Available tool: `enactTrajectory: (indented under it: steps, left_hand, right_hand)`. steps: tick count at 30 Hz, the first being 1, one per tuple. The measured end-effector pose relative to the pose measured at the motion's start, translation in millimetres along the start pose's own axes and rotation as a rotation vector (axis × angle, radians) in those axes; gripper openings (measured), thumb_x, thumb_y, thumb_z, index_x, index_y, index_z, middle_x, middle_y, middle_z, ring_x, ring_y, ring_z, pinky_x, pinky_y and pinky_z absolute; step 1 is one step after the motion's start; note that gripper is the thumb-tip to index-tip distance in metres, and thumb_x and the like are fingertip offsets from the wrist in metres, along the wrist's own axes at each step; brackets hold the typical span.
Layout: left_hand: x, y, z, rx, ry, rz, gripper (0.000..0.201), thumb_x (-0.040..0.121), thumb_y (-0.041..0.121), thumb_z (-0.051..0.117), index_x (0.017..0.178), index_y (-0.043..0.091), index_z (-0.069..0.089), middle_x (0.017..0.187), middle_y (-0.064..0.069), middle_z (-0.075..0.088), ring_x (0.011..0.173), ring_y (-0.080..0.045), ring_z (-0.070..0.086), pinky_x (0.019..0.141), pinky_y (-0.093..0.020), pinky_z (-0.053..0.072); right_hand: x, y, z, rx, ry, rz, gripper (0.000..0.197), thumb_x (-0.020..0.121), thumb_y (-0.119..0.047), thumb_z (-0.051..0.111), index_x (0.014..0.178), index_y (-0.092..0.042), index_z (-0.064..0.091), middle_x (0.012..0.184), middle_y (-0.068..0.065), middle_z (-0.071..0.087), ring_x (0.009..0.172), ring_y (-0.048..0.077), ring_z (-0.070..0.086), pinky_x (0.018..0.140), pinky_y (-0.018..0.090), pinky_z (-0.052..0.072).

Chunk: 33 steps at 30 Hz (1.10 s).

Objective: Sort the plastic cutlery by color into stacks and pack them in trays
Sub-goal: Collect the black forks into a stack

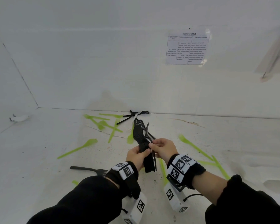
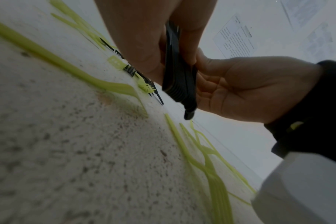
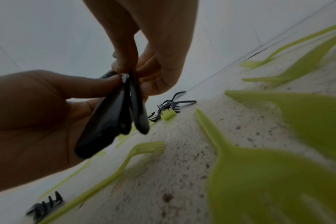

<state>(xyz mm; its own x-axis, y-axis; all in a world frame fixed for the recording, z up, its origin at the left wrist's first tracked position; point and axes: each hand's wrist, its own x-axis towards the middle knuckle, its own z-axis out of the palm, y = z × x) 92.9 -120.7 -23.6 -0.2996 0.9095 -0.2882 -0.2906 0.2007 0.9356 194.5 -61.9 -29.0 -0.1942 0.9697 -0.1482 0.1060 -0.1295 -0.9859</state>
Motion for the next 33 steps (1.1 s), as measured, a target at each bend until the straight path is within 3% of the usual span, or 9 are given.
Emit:
enactTrajectory:
  steps: [7,11,16,19,21,24,30,33]
  left_hand:
    - [1,4,-9,0.033,-0.001,-0.003,0.02,0.09,-0.004,0.053,0.109,0.0,0.06,0.086,-0.011,0.066,0.076,-0.021,0.064,0.071,-0.031,0.056]
    - [6,7,-16,0.061,0.003,-0.016,0.02,0.089,-0.003,0.056,0.108,-0.001,0.061,0.087,-0.011,0.066,0.086,-0.031,0.063,0.081,-0.041,0.053]
    - [16,14,-23,0.074,0.002,-0.029,0.013,0.087,-0.006,0.056,0.093,0.005,0.061,0.077,-0.01,0.066,0.058,-0.017,0.066,0.068,-0.032,0.056]
    - [23,16,-25,0.085,0.009,-0.053,0.01,0.086,-0.007,0.058,0.093,0.001,0.059,0.074,-0.013,0.064,0.053,-0.016,0.066,0.068,-0.035,0.057]
    - [27,16,-26,0.081,0.001,-0.064,0.009,0.086,-0.008,0.057,0.087,0.001,0.058,0.075,-0.014,0.062,0.05,-0.015,0.065,0.061,-0.032,0.057]
    - [33,13,-27,0.094,0.002,-0.08,0.01,0.086,-0.008,0.057,0.085,0.002,0.056,0.074,-0.014,0.061,0.049,-0.014,0.064,0.06,-0.032,0.056]
    - [48,6,-29,0.123,0.008,-0.108,0.012,0.086,-0.006,0.059,0.085,0.005,0.057,0.074,-0.012,0.063,0.052,-0.015,0.065,0.063,-0.033,0.057]
    - [55,7,-27,0.114,0.004,-0.114,0.013,0.086,-0.005,0.059,0.084,0.007,0.057,0.074,-0.011,0.064,0.055,-0.015,0.066,0.068,-0.036,0.056]
  right_hand:
    - [3,3,12,-0.057,-0.017,-0.02,0.012,0.08,-0.014,0.071,0.075,-0.021,0.062,0.07,0.004,0.062,0.062,0.016,0.058,0.061,0.028,0.051]
    - [7,-3,17,-0.051,-0.099,0.031,0.014,0.088,-0.014,0.061,0.076,-0.018,0.066,0.07,0.004,0.062,0.055,0.013,0.051,0.056,0.025,0.046]
    - [20,-21,18,-0.266,-0.211,0.101,0.017,0.092,-0.025,0.05,0.093,-0.015,0.063,0.08,-0.005,0.059,0.059,0.013,0.051,0.052,0.023,0.042]
    - [37,-37,11,-0.519,-0.208,-0.02,0.02,0.093,-0.025,0.046,0.099,-0.016,0.063,0.084,-0.005,0.06,0.062,0.012,0.051,0.052,0.018,0.037]
    - [57,-44,6,-0.739,-0.164,-0.173,0.025,0.094,-0.015,0.043,0.109,-0.015,0.064,0.096,0.002,0.062,0.074,0.014,0.054,0.061,0.019,0.042]
    - [88,-47,0,-1.054,-0.26,-0.256,0.043,0.093,0.002,0.035,0.12,-0.022,0.059,0.118,0.007,0.058,0.106,0.02,0.056,0.091,0.025,0.043]
    - [119,-49,2,-1.486,-0.5,-0.344,0.068,0.088,0.01,0.037,0.137,-0.037,0.042,0.134,0.003,0.043,0.123,0.023,0.046,0.093,0.032,0.043]
    - [128,-47,9,-1.525,-0.622,-0.333,0.047,0.096,-0.009,0.04,0.139,-0.028,0.042,0.143,0.004,0.039,0.131,0.025,0.039,0.101,0.032,0.035]
